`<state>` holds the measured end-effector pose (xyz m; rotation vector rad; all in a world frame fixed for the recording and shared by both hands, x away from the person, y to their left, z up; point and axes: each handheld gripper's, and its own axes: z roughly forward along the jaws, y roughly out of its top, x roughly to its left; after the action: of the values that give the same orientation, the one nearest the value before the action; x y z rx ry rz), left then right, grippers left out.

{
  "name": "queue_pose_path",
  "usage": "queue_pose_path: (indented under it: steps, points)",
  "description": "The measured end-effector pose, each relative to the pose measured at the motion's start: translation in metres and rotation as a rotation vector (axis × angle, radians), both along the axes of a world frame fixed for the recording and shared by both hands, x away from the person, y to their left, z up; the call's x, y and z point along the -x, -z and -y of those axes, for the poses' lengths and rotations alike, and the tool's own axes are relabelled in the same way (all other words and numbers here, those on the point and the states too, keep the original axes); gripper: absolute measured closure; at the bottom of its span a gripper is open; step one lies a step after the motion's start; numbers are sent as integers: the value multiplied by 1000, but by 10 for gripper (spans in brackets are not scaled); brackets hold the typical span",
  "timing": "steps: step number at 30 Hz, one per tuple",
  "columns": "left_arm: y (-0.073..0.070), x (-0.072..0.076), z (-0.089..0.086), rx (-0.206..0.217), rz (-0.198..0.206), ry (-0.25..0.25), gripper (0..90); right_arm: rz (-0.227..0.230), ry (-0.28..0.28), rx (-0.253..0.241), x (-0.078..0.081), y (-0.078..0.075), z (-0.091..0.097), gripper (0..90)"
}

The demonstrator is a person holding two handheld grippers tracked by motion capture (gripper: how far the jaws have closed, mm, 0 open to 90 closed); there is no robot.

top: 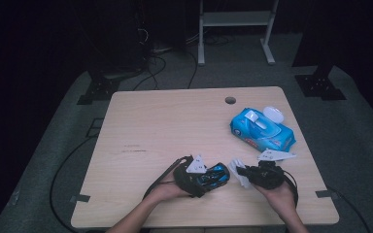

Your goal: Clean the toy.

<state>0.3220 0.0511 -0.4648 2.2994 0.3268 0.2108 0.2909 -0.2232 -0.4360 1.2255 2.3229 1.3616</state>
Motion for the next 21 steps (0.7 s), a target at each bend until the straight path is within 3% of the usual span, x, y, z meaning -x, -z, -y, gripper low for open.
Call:
queue_pose_path:
  steps: [12, 15, 21]
  points:
    - [12, -2, 5, -48, -28, -6, 199, 3, -1, -11, 1, 1, 2, 827]
    - [13, -4, 6, -38, -40, -10, 198, -2, -1, -13, 1, 1, 2, 827]
    - [11, -3, 8, -42, -41, 9, 256, -1, -1, -16, 1, 1, 2, 827]
